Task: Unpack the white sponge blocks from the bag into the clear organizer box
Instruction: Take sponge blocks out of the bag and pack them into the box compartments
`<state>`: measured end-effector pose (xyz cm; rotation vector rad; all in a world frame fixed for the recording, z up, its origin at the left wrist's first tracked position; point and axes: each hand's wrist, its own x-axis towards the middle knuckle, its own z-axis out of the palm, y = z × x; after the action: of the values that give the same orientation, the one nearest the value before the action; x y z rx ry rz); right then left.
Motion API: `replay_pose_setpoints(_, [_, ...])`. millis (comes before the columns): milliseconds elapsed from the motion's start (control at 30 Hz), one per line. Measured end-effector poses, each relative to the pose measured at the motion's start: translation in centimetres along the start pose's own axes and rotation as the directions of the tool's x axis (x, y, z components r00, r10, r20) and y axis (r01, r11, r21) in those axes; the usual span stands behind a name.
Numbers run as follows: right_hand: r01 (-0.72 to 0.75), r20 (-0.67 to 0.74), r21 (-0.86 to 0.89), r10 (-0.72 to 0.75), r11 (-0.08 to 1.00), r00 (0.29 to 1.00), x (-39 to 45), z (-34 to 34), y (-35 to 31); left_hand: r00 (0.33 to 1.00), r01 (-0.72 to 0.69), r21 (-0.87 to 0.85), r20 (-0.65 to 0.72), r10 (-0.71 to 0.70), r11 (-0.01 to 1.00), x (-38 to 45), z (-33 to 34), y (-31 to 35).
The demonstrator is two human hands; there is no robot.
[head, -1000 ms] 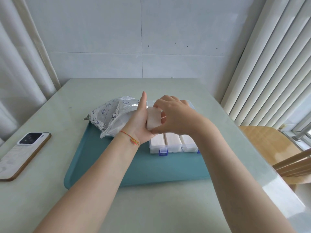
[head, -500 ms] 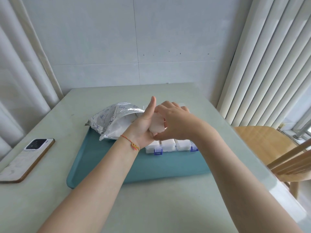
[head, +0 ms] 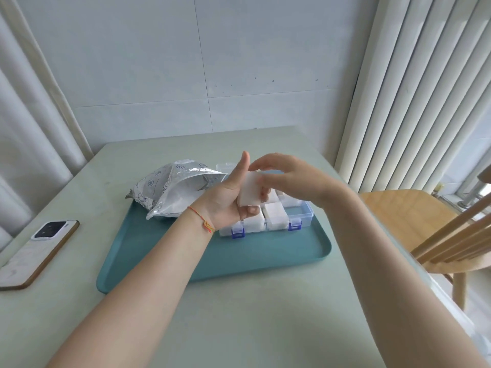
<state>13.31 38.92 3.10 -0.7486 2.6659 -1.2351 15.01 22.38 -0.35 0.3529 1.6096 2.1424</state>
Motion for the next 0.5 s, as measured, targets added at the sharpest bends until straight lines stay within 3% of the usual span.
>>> replay_pose_setpoints(133, [-0.017, -0.066, 0.090, 0.023, 0.996, 0.998, 0.3, 0.5, 1.3, 0.993, 0.040, 0.084, 0.105, -0.049, 0.996, 0.5, 1.0, -0.2])
replay_pose_setpoints(300, [-0.031, -0.024, 0.190, 0.037, 0.981, 0.999, 0.0, 0.1, 2.0, 0.991, 0.089, 0.102, 0.089, -0.098, 0.991, 1.4, 1.0, -0.6])
replay_pose_setpoints(433, [-0.056, -0.030, 0.187, 0.063, 0.981, 0.998, -0.1, -0.2, 2.6, 0.992, 0.126, 0.167, -0.002, -0.128, 0.978, 1.6, 0.6, -0.8])
replay_pose_setpoints(500, [-0.054, -0.129, 0.210, 0.082, 0.976, 0.988, 0.2, -0.5, 3.1, 0.985, 0.121, 0.218, -0.149, -0.090, 0.968, 2.1, 0.8, -0.6])
